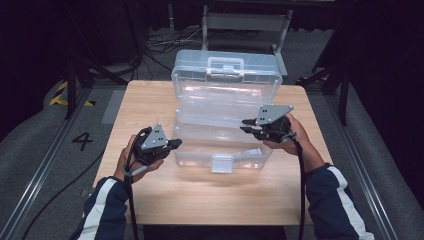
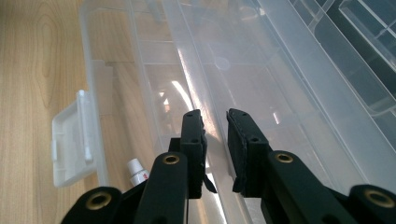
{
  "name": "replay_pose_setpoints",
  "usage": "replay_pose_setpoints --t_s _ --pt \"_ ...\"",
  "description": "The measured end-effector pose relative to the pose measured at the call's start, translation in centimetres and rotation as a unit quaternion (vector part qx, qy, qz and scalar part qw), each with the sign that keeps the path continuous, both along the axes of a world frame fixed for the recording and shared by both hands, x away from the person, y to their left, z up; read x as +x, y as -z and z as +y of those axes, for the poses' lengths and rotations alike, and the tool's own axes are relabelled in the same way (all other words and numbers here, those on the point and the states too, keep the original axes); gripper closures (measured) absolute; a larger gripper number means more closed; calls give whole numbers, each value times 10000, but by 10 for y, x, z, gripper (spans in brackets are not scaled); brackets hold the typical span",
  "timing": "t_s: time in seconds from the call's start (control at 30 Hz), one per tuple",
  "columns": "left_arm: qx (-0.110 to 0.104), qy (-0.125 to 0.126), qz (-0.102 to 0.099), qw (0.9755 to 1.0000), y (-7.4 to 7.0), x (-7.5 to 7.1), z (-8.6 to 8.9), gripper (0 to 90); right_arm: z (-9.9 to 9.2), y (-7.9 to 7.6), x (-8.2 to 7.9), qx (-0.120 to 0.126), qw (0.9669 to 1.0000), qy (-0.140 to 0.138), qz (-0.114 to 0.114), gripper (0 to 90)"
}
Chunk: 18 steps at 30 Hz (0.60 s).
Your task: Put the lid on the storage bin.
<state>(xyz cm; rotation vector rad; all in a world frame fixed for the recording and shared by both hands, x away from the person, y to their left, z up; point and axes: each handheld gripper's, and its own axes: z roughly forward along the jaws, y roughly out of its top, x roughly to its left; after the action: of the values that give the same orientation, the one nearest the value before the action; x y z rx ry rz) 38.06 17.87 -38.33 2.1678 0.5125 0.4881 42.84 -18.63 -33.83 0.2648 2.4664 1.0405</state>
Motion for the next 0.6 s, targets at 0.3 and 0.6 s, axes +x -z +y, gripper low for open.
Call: replay_pose_setpoints --t_s 0.3,0.6 --pt "-196 -299 -5 9994 -1 10 10 900 1 1 -1 -9 10000 -12 7 768" --pt "-527 -631 -116 9965 -12 24 23 900 0 1 -2 -15 10000 -35 32 767"
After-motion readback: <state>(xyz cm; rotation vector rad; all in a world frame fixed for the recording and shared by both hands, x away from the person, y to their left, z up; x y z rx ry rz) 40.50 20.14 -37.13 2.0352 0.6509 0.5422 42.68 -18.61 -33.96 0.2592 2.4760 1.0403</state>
